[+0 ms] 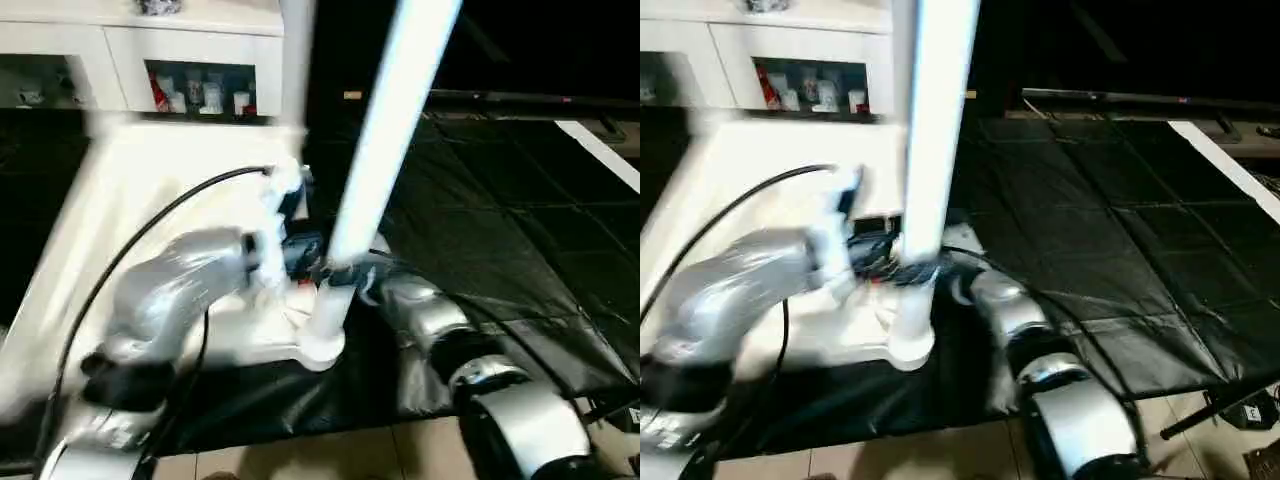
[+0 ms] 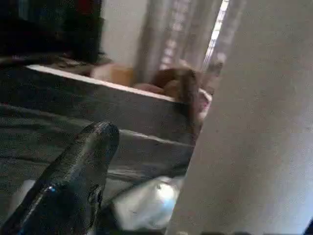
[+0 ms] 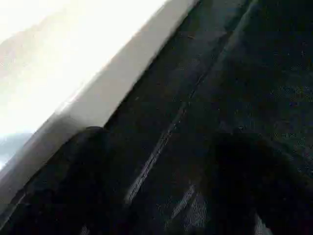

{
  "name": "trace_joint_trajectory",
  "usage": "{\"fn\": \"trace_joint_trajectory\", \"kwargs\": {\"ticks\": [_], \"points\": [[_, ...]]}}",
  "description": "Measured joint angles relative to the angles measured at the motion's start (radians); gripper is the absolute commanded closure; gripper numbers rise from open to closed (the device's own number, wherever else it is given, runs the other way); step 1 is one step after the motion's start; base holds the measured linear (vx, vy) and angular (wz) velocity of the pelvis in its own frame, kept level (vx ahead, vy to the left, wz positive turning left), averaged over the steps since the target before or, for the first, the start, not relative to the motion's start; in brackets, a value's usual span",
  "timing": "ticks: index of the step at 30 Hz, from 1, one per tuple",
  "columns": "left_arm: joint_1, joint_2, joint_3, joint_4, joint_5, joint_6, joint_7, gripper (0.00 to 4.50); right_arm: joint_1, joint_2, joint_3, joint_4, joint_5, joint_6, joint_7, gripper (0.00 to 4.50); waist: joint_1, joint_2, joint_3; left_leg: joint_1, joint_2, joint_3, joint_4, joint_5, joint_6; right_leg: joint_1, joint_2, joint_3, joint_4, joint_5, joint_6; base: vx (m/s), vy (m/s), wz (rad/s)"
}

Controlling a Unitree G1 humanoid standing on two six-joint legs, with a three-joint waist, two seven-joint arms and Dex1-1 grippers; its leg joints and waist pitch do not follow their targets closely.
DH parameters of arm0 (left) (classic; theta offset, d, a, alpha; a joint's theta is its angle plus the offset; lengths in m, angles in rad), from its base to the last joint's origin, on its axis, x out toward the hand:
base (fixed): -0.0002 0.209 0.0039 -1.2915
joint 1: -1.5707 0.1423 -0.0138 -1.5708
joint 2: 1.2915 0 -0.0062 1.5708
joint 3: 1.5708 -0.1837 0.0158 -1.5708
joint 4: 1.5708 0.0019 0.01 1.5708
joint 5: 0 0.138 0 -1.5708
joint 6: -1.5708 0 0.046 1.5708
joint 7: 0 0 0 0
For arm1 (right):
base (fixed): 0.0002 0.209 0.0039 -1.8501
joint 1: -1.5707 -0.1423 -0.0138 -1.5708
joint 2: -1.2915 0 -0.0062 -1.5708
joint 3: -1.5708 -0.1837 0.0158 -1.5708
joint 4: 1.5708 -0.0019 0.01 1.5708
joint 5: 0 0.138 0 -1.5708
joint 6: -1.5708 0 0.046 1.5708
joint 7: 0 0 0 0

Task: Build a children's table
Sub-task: Rotate table base

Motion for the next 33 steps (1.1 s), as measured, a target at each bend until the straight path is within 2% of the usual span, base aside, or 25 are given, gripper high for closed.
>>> {"fn": "trace_joint_trajectory", "kwargs": {"ticks": [3, 9, 11, 16, 18, 22, 26, 31, 33], "points": [[-0.015, 0.011, 0.029, 0.050, 0.029, -0.022, 0.037, 0.10, 0.000, -0.023, -0.002, 0.002, -0.004, -0.004, -0.022, 0.00, 0.005, 0.000, 0.000, 0.000, 0.000, 0.000, 0.000, 0.000, 0.000, 0.000, 0.000, 0.000, 0.001, 0.001, -0.001, 0.000, 0.000, 0.00], [-0.016, 0.045, 0.075, 0.086, 0.040, -0.066, 0.043, 0.10, 0.023, -0.080, -0.069, -0.003, 0.035, -0.004, 0.023, 0.00, 0.021, 0.000, 0.000, -0.001, 0.000, 0.000, 0.000, 0.000, 0.000, -0.001, 0.000, 0.000, 0.000, 0.002, -0.003, 0.000, 0.000, 0.00], [-0.016, 0.048, 0.088, 0.095, 0.039, -0.075, 0.043, 0.10, 0.045, -0.087, -0.074, -0.009, 0.053, -0.010, 0.025, 0.00, 0.023, 0.000, 0.000, -0.001, 0.000, 0.000, -0.001, 0.000, 0.000, -0.001, 0.000, 0.000, 0.001, 0.002, -0.003, 0.000, 0.000, 0.00], [-0.011, 0.119, 0.099, 0.094, 0.064, -0.079, 0.044, 0.10, 0.089, -0.133, -0.158, -0.113, 0.164, 0.002, 0.171, 0.00, 0.024, 0.000, 0.000, 0.000, 0.000, 0.000, -0.001, 0.000, 0.000, -0.001, 0.000, 0.000, 0.001, 0.002, -0.003, 0.000, 0.000, 0.00], [0.025, 0.182, 0.071, 0.049, 0.094, -0.076, 0.021, 0.10, 0.113, -0.165, -0.188, -0.208, 0.229, 0.034, 0.277, 0.00, 0.026, 0.000, 0.000, 0.000, 0.000, 0.000, -0.001, 0.000, 0.000, 0.000, 0.000, 0.000, 0.000, 0.001, -0.002, 0.000, 0.000, 0.00], [0.132, 0.297, -0.047, -0.013, 0.202, -0.076, -0.034, 0.10, 0.208, -0.270, -0.229, -0.433, 0.367, 0.094, 0.493, 0.00, 0.039, -0.002, 0.000, -0.001, 0.000, 0.001, -0.001, -0.002, 0.004, 0.000, -0.001, 0.000, -0.001, -0.002, -0.001, 0.000, 0.000, 0.00], [0.162, 0.309, -0.083, -0.014, 0.247, -0.076, -0.028, 0.10, 0.278, -0.315, -0.248, -0.573, 0.461, 0.160, 0.615, 0.00, 0.047, -0.003, 0.000, -0.002, 0.000, 0.001, -0.001, -0.002, 0.004, 0.000, -0.001, -0.001, -0.001, -0.002, -0.001, 0.000, 0.000, 0.00], [0.182, 0.335, -0.127, -0.011, 0.306, -0.085, -0.013, 0.10, 0.404, -0.388, -0.269, -0.811, 0.644, 0.407, 0.762, 0.00, 0.052, -0.003, 0.000, 0.001, 0.000, 0.001, -0.001, -0.002, 0.004, 0.002, -0.001, -0.001, -0.001, -0.005, 0.005, 0.000, 0.000, 0.00], [0.185, 0.320, -0.144, -0.009, 0.311, -0.082, -0.008, 0.10, 0.437, -0.397, -0.271, -0.880, 0.700, 0.464, 0.783, 0.00, 0.052, -0.003, 0.000, 0.002, 0.000, 0.001, -0.001, -0.002, 0.004, 0.003, -0.001, -0.001, -0.001, -0.005, 0.005, 0.000, 0.000, 0.00]]}}
